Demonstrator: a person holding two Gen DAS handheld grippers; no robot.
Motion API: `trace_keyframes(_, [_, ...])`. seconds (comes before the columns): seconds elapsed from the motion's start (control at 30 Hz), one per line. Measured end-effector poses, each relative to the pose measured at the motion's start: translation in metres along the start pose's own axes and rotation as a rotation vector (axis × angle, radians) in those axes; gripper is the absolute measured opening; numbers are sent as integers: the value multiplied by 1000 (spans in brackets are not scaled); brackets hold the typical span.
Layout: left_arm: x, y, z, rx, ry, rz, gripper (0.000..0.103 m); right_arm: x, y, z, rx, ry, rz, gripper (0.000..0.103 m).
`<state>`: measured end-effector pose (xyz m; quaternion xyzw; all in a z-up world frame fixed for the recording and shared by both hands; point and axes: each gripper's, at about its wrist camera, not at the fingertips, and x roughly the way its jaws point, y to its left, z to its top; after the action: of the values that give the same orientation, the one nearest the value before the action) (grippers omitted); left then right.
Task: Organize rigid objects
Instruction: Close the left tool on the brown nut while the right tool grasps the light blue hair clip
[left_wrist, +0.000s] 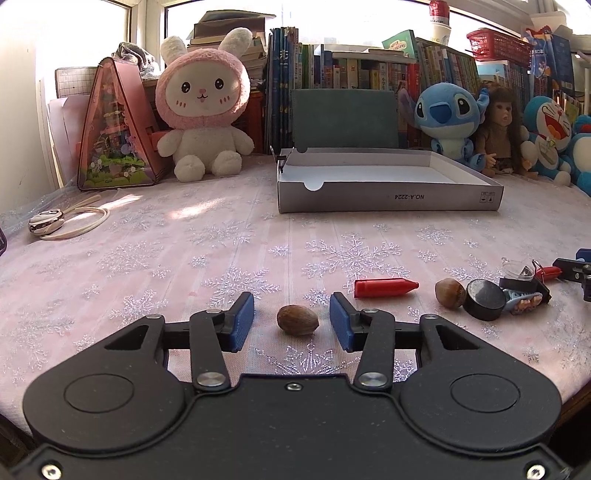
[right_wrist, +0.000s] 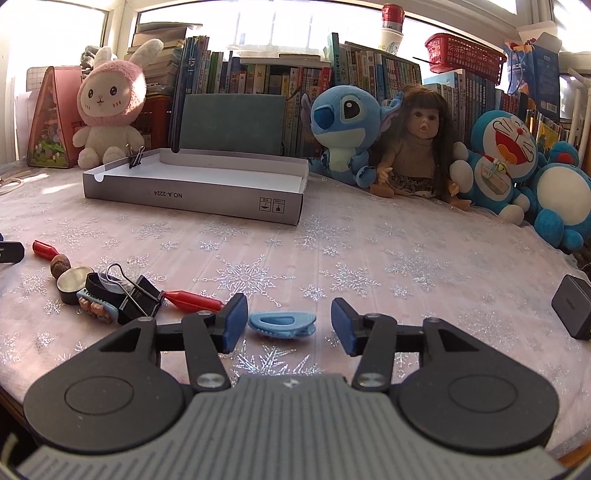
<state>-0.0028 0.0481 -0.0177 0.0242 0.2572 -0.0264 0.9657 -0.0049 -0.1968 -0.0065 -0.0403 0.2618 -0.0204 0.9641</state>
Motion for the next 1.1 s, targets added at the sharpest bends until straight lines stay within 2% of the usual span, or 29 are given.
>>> trace_keyframes(0.1, [-1, -4, 0, 7, 0, -9, 31, 1, -3, -1, 27, 7, 9, 65])
trace_keyframes(0.2, [-2, -7, 1, 9, 1, -5, 21, 1, -4, -1, 42, 8, 23, 57])
trace_keyframes(0.27, [-2, -7, 2, 0, 3, -4, 21, 0, -3, -1, 38, 7, 29, 48])
trace_keyframes(0.33, [-2, -6, 2, -10, 3, 0, 21, -1, -2, -1, 31, 4, 31, 45])
trace_keyframes(1.1, [-15, -1, 4, -39, -5, 7, 21, -9, -1, 3, 52, -12, 42, 45])
